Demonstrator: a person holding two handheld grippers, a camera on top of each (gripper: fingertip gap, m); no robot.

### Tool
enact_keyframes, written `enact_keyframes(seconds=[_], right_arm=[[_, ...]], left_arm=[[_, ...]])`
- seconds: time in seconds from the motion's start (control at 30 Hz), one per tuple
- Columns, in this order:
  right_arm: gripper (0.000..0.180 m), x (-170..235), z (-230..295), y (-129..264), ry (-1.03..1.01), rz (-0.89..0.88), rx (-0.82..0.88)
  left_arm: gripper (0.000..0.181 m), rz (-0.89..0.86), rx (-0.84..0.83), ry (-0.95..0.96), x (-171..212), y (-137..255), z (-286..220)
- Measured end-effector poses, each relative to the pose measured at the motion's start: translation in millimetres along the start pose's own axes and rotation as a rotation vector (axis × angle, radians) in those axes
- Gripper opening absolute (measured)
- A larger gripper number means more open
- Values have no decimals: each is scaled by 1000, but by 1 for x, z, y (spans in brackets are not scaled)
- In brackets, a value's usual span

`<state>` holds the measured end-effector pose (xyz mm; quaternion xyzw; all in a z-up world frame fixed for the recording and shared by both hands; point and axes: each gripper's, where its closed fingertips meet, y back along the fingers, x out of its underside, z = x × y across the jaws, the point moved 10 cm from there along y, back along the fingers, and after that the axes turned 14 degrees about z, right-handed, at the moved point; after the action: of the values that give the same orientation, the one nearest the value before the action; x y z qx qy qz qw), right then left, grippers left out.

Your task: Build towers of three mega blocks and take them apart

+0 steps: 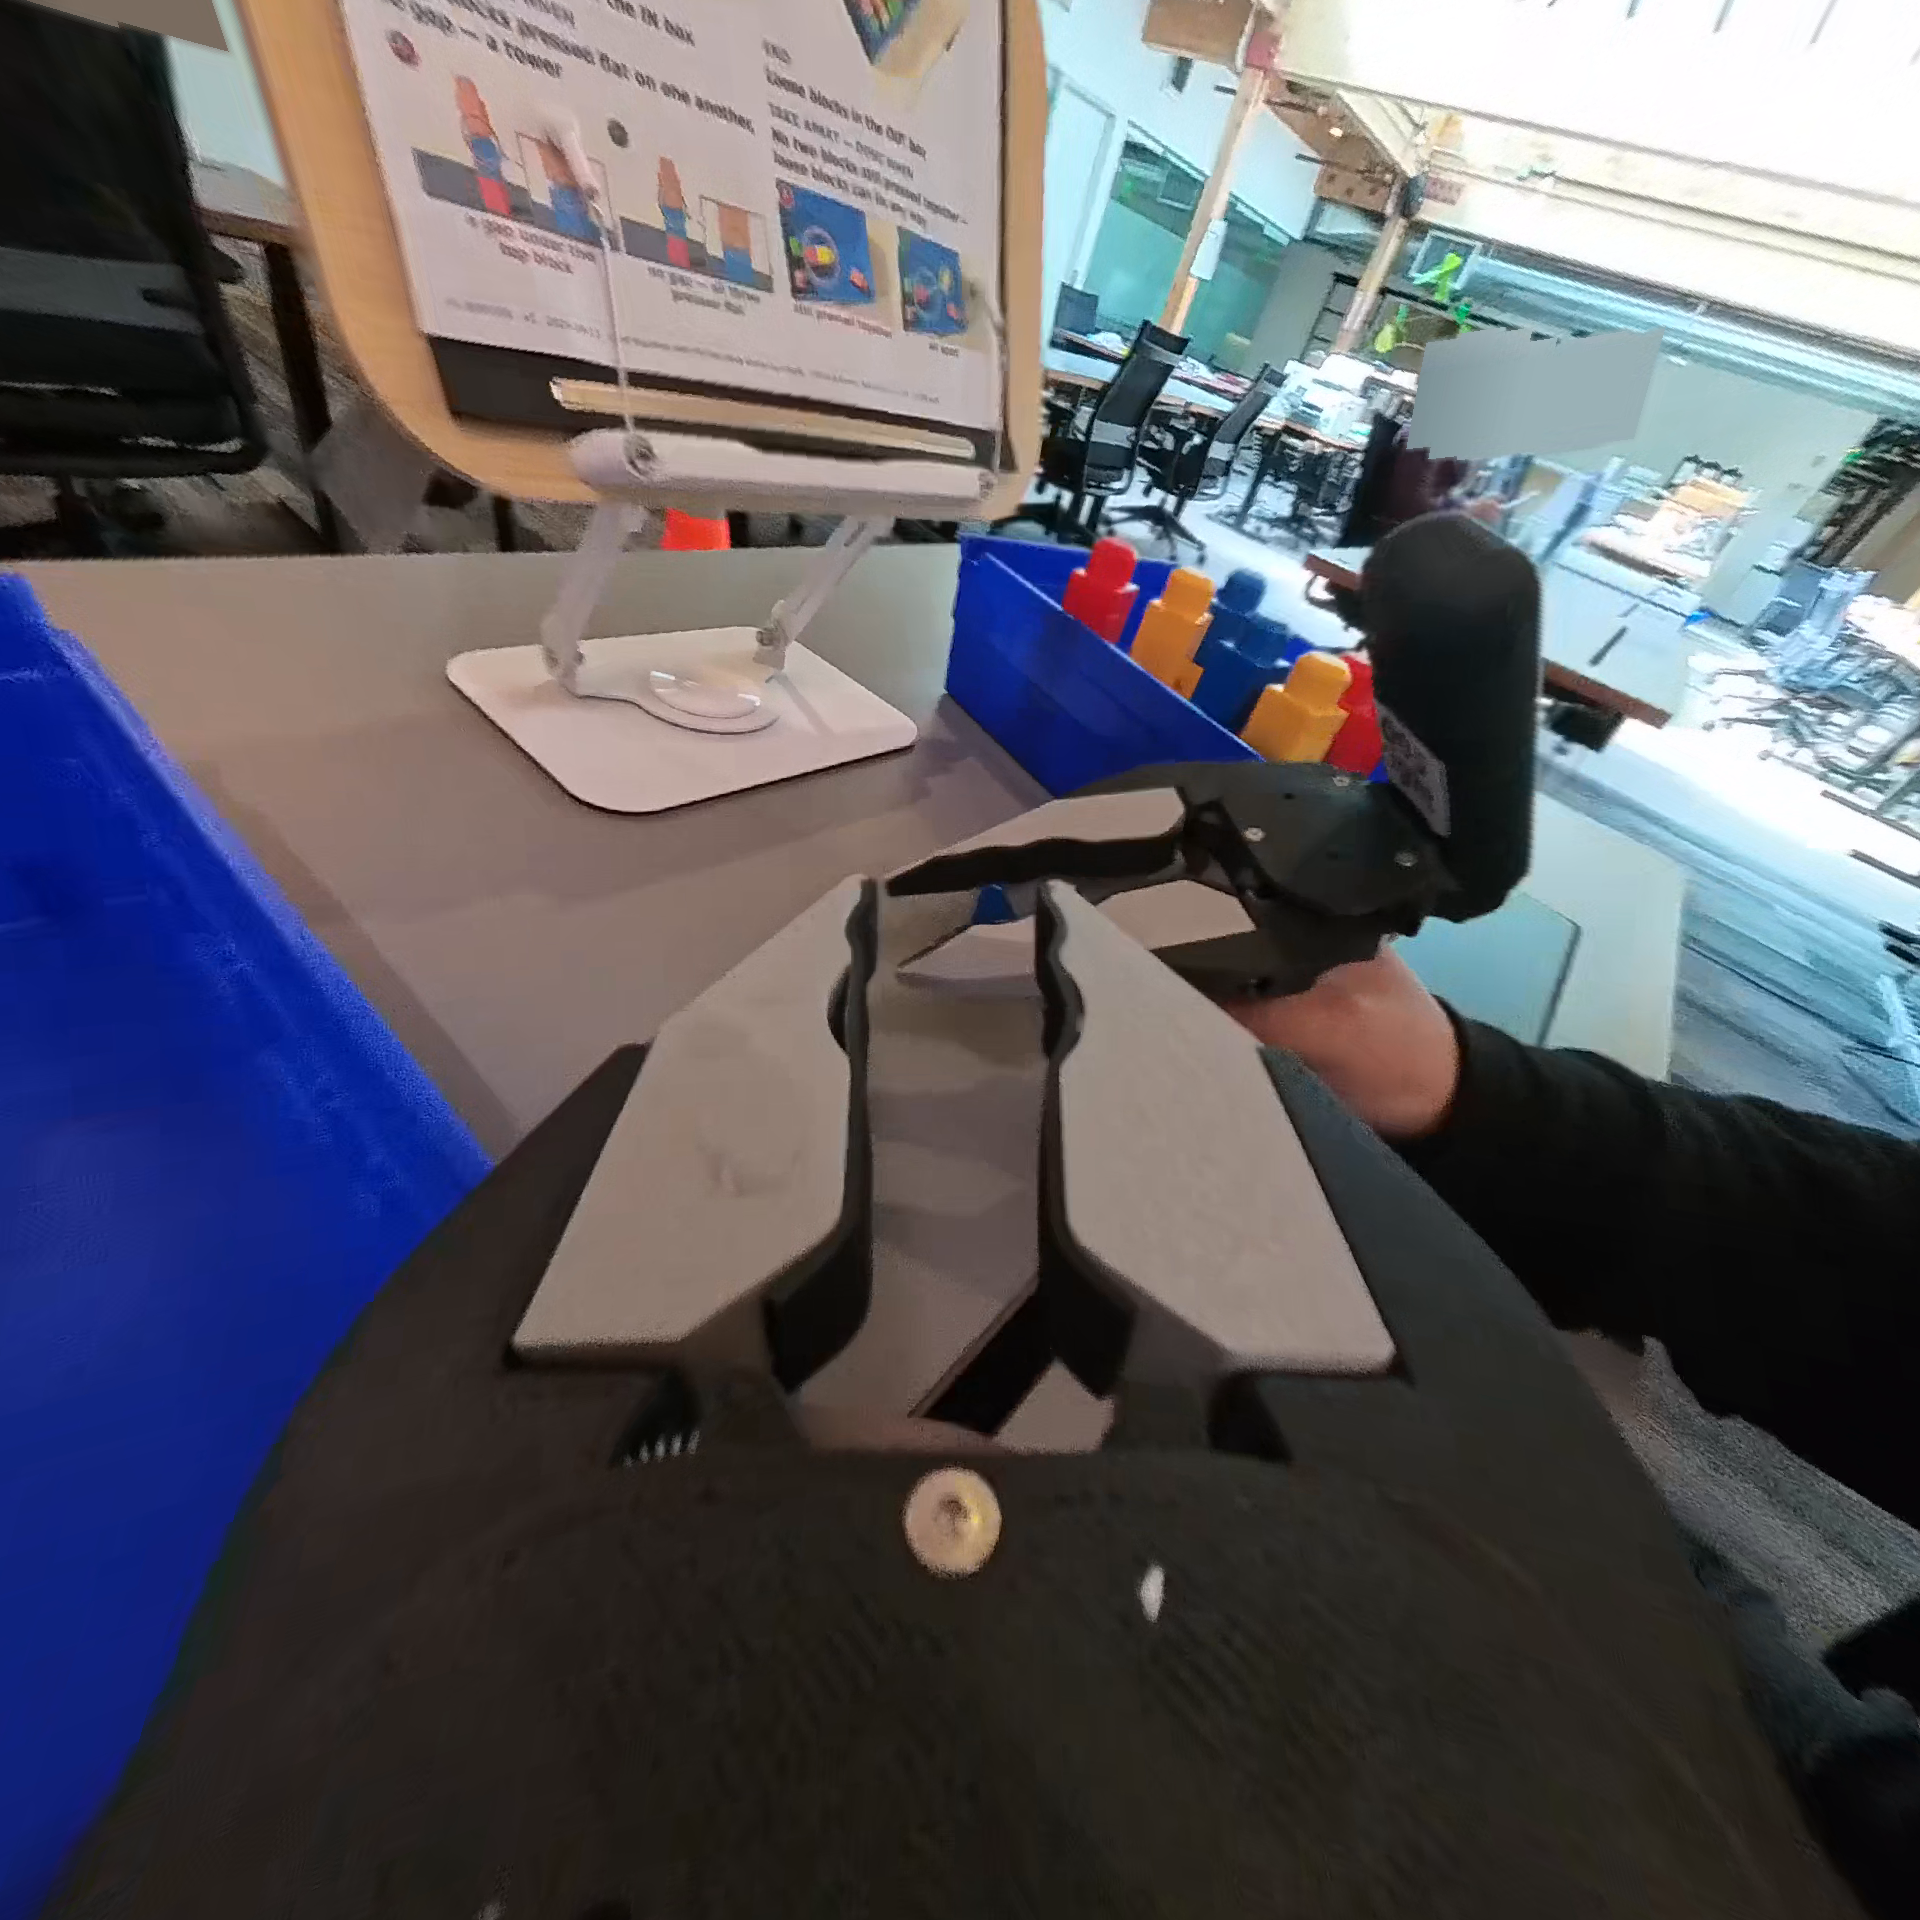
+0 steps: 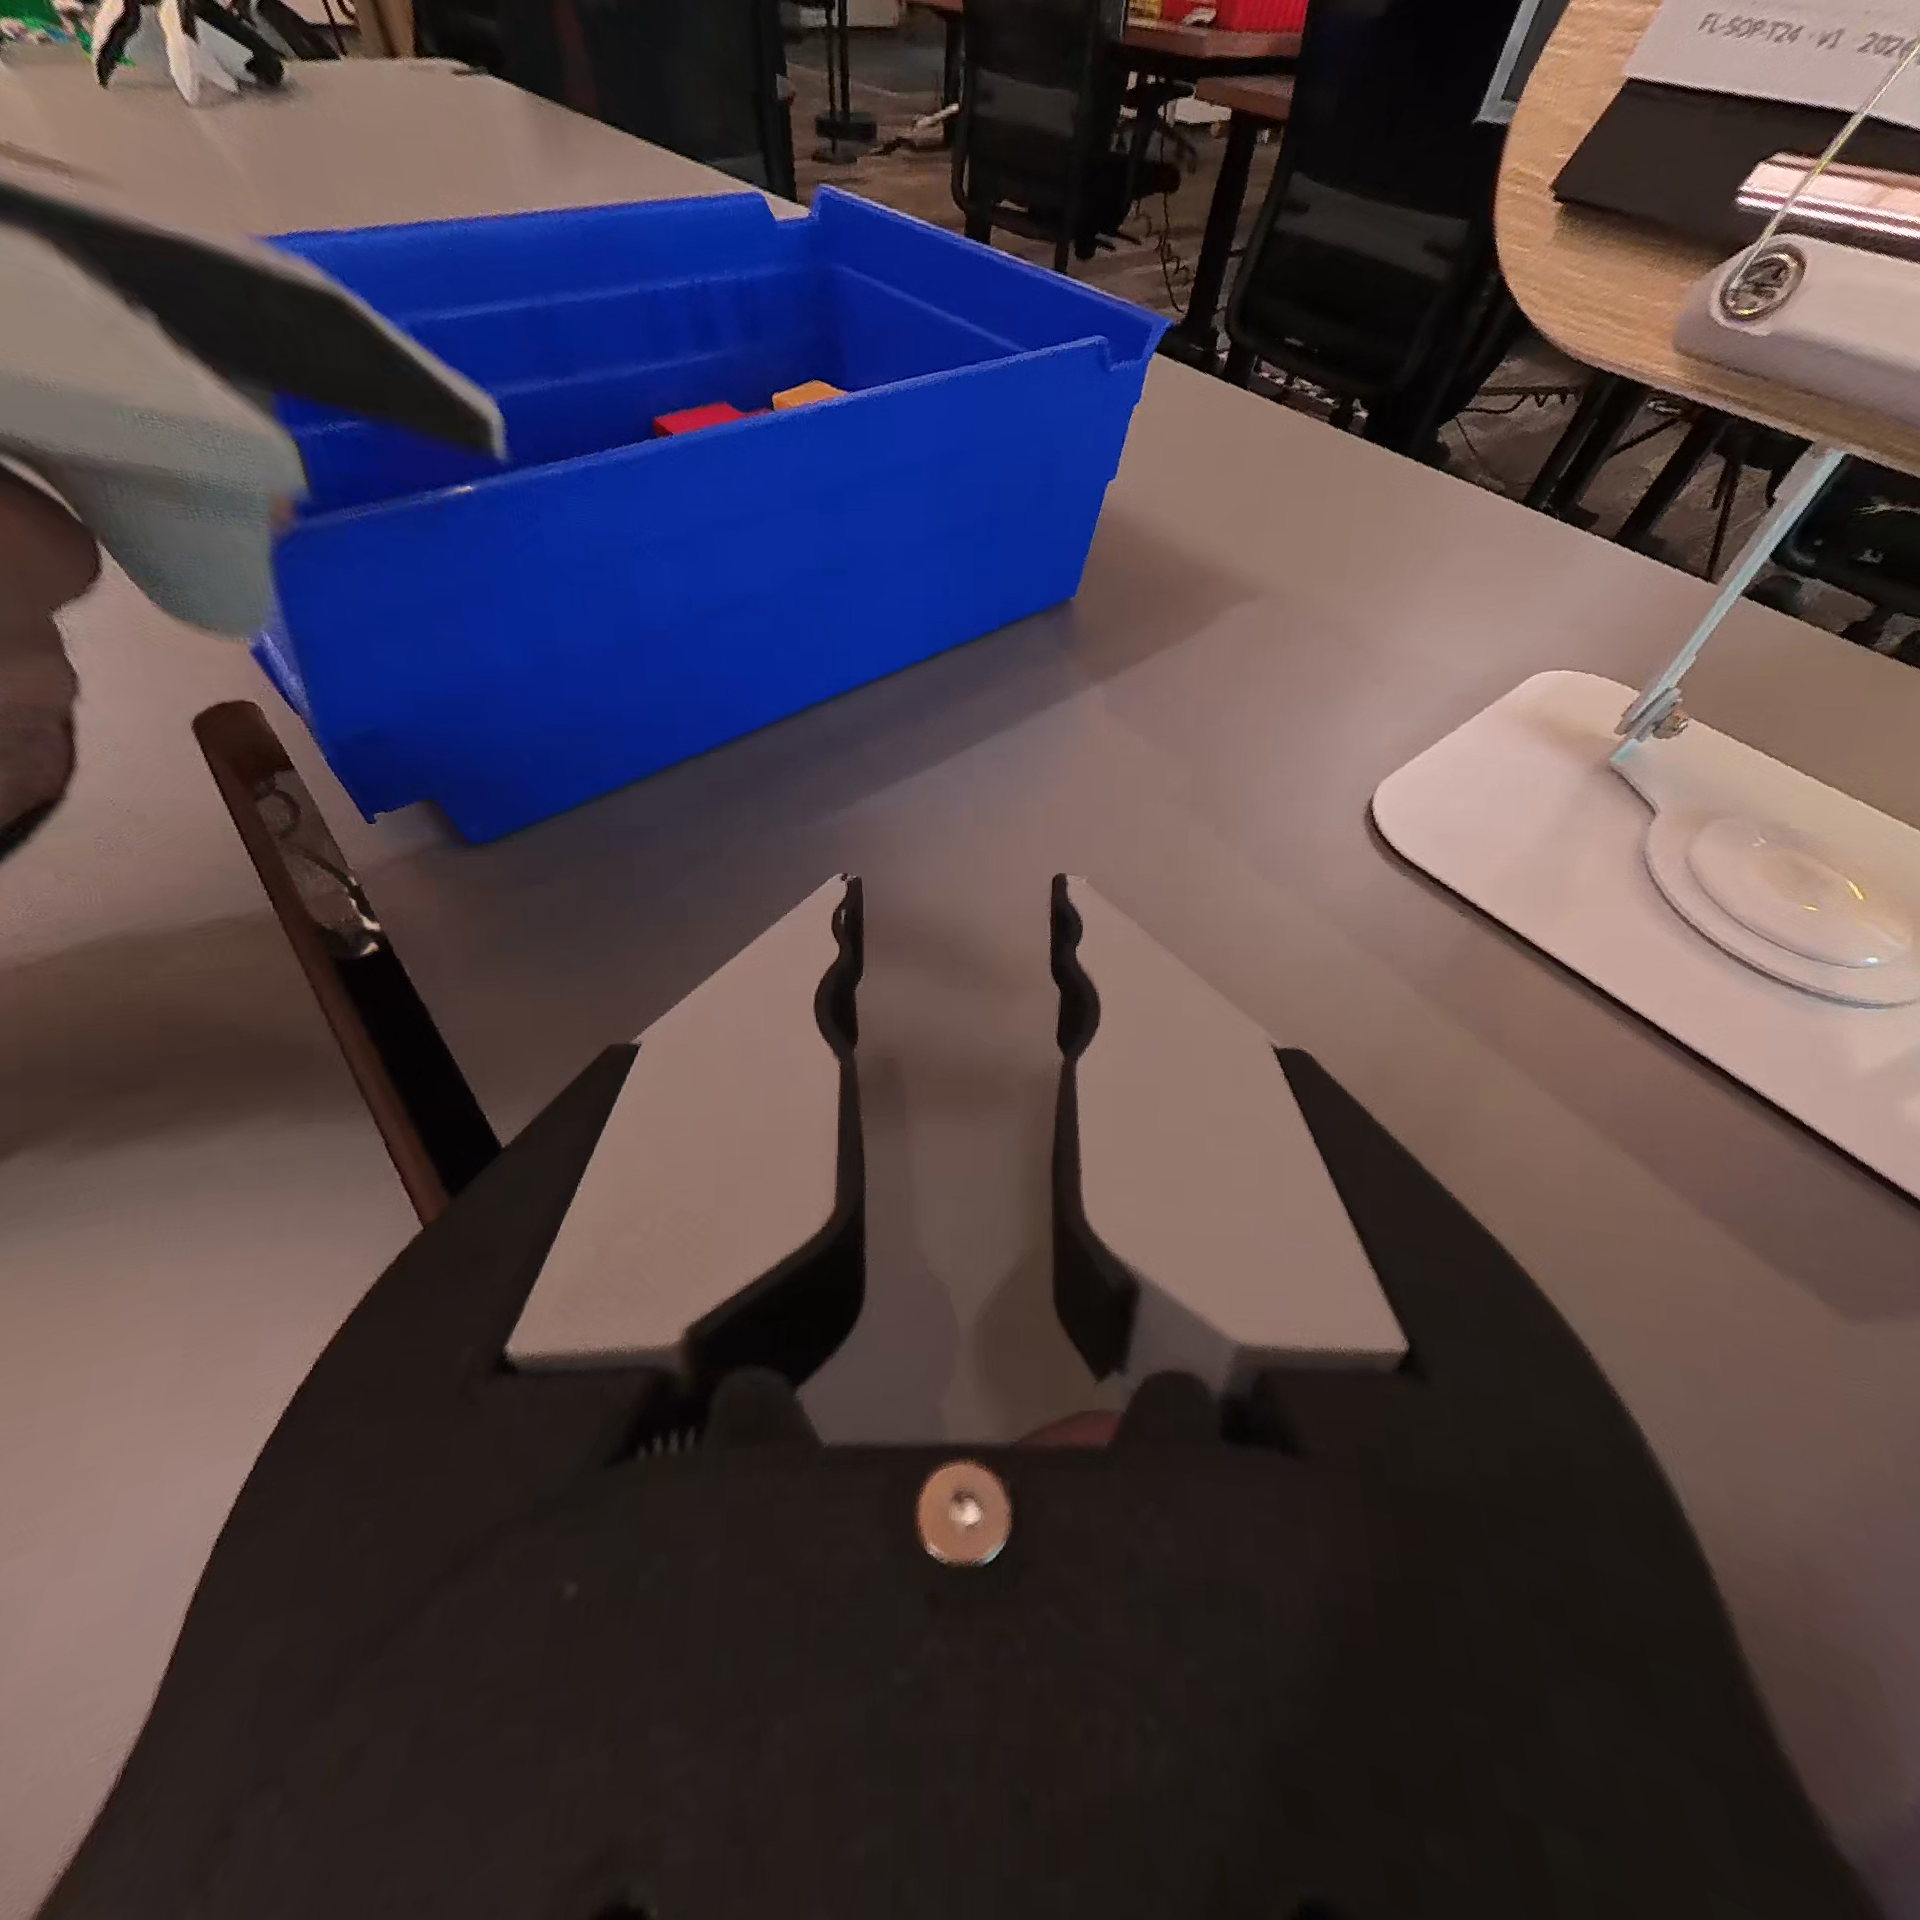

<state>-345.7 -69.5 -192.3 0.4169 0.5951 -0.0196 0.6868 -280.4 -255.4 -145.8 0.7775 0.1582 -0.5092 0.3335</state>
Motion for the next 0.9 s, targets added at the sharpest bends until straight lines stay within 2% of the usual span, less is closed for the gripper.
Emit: enact_keyframes(seconds=[0.1, 0.23, 0.4, 0.5, 0.63, 0.77, 0.8, 0.87, 0.9], right_arm=[[33, -1, 3, -3, 1, -1, -20], [33, -4, 9, 1, 41, -28, 2], [32, -9, 15, 7, 69, -72, 28], [31, -9, 17, 7, 85, -74, 36], [30, -10, 16, 9, 79, -86, 32], [30, -11, 17, 10, 71, -95, 20], [30, -11, 17, 10, 71, -95, 16], [30, -11, 18, 9, 73, -94, 7], [29, -11, 19, 9, 76, -93, 3]], left_arm=[[27, -12, -246, -13, -19, 30, 23], [36, 180, -529, 21, -42, 54, 78], [50, 486, -798, 93, -39, 42, 155], [51, 654, -932, 140, -30, 29, 187], [51, 686, -941, 234, -29, 14, 211], [51, 867, -1042, 219, -14, 4, 229], [46, 896, -1037, 232, -10, 4, 232], [47, 941, -978, 284, -1, 1, 236], [42, 910, -960, 291, -2, 1, 237]])
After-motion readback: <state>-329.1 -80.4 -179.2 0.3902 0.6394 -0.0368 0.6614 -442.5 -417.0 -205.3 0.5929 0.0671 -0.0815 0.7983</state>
